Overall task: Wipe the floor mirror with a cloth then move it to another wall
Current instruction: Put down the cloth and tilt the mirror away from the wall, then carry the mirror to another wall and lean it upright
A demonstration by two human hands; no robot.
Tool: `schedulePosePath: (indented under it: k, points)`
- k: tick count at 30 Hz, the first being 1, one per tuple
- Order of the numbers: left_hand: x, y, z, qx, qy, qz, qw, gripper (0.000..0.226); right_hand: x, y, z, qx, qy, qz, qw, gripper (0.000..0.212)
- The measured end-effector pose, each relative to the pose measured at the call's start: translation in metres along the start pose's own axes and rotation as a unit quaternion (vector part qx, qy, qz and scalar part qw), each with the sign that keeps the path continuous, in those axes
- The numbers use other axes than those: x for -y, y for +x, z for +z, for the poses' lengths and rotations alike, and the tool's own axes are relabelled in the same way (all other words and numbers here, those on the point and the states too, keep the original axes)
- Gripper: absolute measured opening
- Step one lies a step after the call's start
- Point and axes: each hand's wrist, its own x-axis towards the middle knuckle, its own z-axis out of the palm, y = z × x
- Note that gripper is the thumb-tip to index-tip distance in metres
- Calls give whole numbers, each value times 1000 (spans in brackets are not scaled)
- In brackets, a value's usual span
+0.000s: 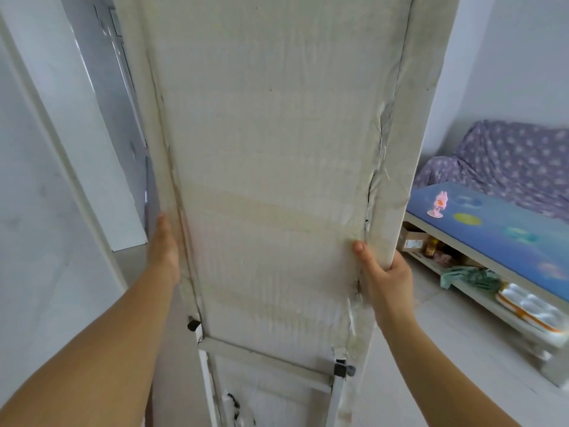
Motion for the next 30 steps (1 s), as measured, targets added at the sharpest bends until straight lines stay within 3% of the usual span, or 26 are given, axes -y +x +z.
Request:
schedulePosePath:
  k: [8, 12, 16, 19, 23, 26, 30]
  points:
    - [9, 5, 23, -4, 22, 2, 1000, 68, -16, 26, -3, -3, -23, 10, 1000, 36]
    - [21, 12, 31, 1, 58, -9, 998, 83, -34, 31, -7, -12, -25, 40, 999, 45]
    - [39, 25, 44, 51, 67, -33, 996, 95, -51, 35, -8, -58, -36, 49, 996, 40]
    - [43, 42, 64, 70, 100, -4, 993, 86, -58, 45, -9, -90, -32, 57, 994, 39]
    - [48, 60, 86, 75, 112, 42, 990, 51, -66, 59, -4, -138, -43, 55, 988, 44]
    - [67, 77, 91, 81, 105, 41, 990, 50, -69, 65, 4, -190, -52, 38, 980, 40]
    - [85, 84, 101, 83, 173, 55, 980, 56, -74, 68, 8, -246, -47, 25, 968, 43]
